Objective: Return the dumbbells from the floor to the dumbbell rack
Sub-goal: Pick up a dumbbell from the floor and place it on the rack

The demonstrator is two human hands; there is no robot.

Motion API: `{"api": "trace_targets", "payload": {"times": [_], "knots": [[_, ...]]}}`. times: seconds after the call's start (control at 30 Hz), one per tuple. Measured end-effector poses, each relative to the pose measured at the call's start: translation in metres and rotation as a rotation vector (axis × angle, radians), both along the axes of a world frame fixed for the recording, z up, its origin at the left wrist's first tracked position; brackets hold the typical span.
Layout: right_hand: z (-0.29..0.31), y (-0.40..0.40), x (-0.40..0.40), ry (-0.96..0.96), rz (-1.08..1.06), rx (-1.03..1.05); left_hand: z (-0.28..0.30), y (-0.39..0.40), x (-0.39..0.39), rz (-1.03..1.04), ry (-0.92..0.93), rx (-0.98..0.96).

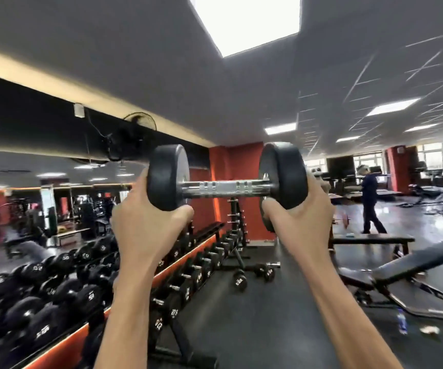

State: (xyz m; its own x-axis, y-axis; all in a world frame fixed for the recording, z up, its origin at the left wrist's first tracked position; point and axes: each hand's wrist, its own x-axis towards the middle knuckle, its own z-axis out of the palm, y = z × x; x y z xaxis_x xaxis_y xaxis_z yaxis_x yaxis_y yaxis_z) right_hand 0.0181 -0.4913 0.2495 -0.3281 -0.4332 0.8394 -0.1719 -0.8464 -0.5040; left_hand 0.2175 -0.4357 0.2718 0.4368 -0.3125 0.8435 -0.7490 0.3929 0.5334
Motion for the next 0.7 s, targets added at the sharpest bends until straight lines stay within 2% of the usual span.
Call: {"api": "trace_targets", "payload": {"times": [0.3, 0.53, 0.7], "knots": [[-0.007, -0.075, 0.138, 0.014, 0.369, 0.033, -0.019, -0.002, 0.100, 0.365, 0.027, -0.026], [-0.029, -0.079, 0.305, 0.087, 0.686, 0.130, -0.038, 0.040, 0.216, 0.706, 0.070, 0.100], [-0.050, -0.063, 0.449, 0.152, 0.884, 0.210, -0.050, 0.078, 0.337, 0.885, 0.110, 0.183]]}}
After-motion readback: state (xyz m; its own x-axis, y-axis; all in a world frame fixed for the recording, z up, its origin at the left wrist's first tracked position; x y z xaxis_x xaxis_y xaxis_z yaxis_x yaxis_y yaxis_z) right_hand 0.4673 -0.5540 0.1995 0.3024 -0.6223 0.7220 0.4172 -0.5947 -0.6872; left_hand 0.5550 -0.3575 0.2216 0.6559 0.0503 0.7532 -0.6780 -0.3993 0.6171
